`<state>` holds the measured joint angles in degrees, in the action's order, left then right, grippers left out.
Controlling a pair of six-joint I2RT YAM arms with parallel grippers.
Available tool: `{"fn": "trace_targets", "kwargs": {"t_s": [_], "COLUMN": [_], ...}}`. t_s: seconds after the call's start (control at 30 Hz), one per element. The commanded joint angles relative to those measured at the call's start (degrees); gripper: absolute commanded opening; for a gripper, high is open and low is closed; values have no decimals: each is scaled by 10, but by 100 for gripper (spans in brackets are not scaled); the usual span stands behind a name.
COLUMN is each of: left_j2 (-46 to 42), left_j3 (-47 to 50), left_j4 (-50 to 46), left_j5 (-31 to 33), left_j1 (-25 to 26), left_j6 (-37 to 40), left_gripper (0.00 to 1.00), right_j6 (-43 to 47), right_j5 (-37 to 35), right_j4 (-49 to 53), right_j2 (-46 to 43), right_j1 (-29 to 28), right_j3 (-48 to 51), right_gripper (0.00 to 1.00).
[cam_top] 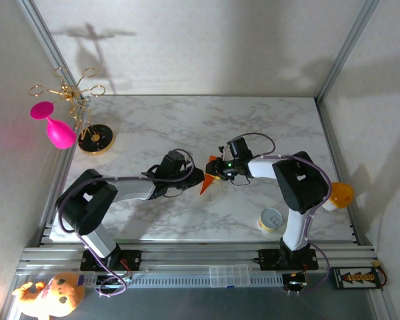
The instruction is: Fold a paper plane with a square sheet of paper (pick it up from the middle)
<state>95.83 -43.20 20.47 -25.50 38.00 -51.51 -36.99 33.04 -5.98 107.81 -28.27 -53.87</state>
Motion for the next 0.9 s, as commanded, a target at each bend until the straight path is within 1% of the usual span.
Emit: {"fn": "trace_targets", "kwargs": {"t_s": [0.0,0.3,0.87], "left_j2": [24,74,98], "left_j3": [-24,-51,-27], "left_j4": [15,-2,-10], "left_j5": [-11,-15,-3], "left_j1": [14,20,22], "left_j6": [-6,5,6], "left_gripper": [9,6,4], "right_j6": [7,7,8], "right_j5": [-8,-8,-8], "right_j4": [18,23,30], "right_j2": [17,18,24], "right_j1": [-5,-4,-4], "right_j3": [-11,-14,-18], "right_gripper": [34,33,32]}}
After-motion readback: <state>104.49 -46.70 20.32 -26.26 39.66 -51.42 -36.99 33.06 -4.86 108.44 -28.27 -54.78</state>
